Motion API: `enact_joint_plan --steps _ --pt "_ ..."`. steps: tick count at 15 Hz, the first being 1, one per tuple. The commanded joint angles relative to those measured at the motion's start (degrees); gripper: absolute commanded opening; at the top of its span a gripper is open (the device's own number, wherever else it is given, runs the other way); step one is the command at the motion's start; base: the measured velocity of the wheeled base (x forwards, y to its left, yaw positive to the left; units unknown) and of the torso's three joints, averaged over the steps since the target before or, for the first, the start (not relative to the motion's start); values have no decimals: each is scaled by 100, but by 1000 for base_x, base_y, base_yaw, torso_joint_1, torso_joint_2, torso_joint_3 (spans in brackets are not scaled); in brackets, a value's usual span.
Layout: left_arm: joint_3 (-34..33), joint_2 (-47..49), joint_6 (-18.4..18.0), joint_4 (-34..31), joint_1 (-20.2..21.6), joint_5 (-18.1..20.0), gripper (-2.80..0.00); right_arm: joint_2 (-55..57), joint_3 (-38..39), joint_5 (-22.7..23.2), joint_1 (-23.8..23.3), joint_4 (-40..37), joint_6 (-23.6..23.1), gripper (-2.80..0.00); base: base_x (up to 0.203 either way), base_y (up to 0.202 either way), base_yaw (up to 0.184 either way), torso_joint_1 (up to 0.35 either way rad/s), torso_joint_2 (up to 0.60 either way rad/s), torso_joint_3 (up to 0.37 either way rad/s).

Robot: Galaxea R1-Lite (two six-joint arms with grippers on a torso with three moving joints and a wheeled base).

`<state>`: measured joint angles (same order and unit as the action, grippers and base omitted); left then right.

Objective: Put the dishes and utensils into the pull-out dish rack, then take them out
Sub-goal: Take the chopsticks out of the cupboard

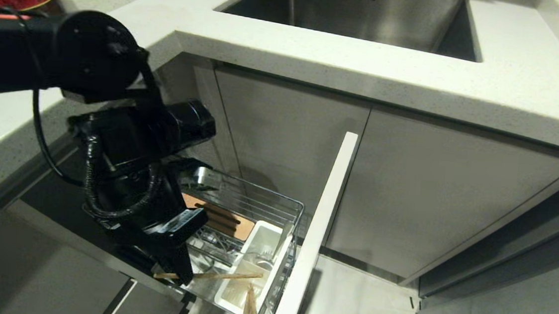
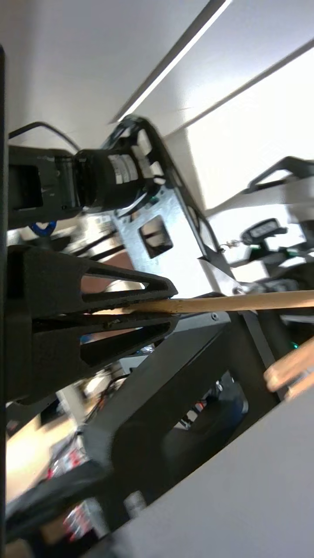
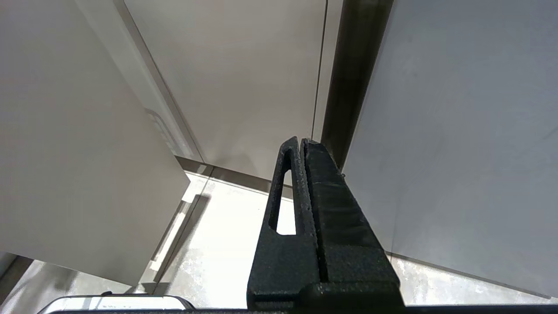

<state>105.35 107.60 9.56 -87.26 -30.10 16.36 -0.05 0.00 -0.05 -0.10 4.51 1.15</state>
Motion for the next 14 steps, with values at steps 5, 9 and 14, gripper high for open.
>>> enact_joint_plan --steps 5,9,14 --pt "171 -1407 -66 -40 -14 -48 -280 5 149 -4 1 6 0 -280 0 0 0 0 0 0" --pt "450 -2014 -121 -40 -20 -127 -280 5 155 -2 1 6 0 -280 0 0 0 0 0 0" --pt "537 -3086 -218 -40 -82 -450 -280 5 149 -4 1 6 0 -280 0 0 0 0 0 0"
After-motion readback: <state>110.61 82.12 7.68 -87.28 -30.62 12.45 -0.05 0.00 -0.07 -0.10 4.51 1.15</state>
